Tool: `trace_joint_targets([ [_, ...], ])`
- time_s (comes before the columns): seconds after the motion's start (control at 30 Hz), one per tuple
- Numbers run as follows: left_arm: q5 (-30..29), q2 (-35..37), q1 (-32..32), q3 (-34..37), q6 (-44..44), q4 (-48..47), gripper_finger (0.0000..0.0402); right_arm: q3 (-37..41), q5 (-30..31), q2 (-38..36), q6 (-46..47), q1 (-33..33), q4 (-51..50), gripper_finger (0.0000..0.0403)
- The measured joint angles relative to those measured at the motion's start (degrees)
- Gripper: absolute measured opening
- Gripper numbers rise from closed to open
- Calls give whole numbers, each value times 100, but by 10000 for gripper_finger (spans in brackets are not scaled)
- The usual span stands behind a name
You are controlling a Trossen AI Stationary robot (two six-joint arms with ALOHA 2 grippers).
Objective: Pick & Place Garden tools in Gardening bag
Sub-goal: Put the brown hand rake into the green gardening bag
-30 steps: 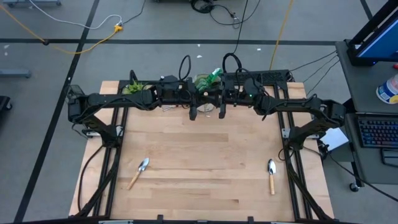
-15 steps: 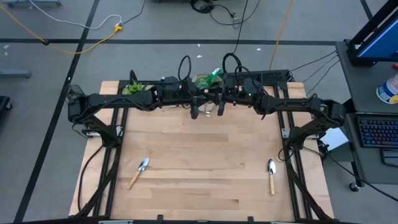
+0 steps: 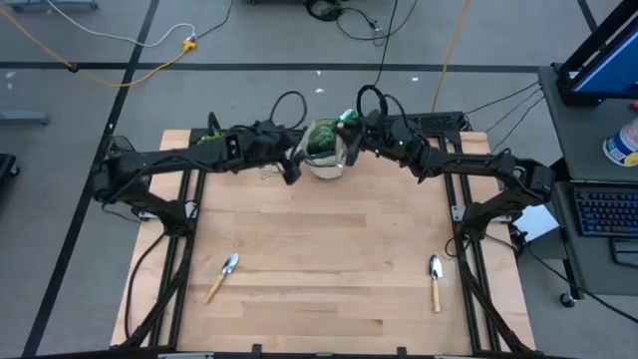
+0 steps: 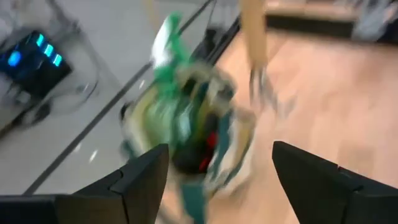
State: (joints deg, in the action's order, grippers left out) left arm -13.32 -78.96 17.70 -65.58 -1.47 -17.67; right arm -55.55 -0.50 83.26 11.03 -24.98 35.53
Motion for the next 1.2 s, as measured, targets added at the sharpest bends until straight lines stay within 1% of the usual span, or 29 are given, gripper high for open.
trace_joint_targets([
  [0.13,-31,186,214,0,226,-656,295,-2,707,9,-157,-222,239,62],
  [0.23,-26,216,397,0,361,-923,296,-6,978,179,-222,-367,670,62],
  [0.4,8,221,624,0,442,-955,296,-7,962,586,-241,-581,1251,62],
  [0.63,430,221,778,1,456,-977,296,-7,949,1029,-231,-836,1778,62],
  [0.77,446,220,806,2,456,-1005,296,-9,950,1181,-229,-885,1791,62],
  [0.93,446,219,810,2,438,-950,296,-9,955,1413,-232,-886,2082,62],
  [1.1,446,219,810,2,436,-935,296,-9,968,1784,-248,-871,2653,62],
  [1.2,446,219,810,2,442,-935,296,-9,968,1957,-133,-871,2810,62],
])
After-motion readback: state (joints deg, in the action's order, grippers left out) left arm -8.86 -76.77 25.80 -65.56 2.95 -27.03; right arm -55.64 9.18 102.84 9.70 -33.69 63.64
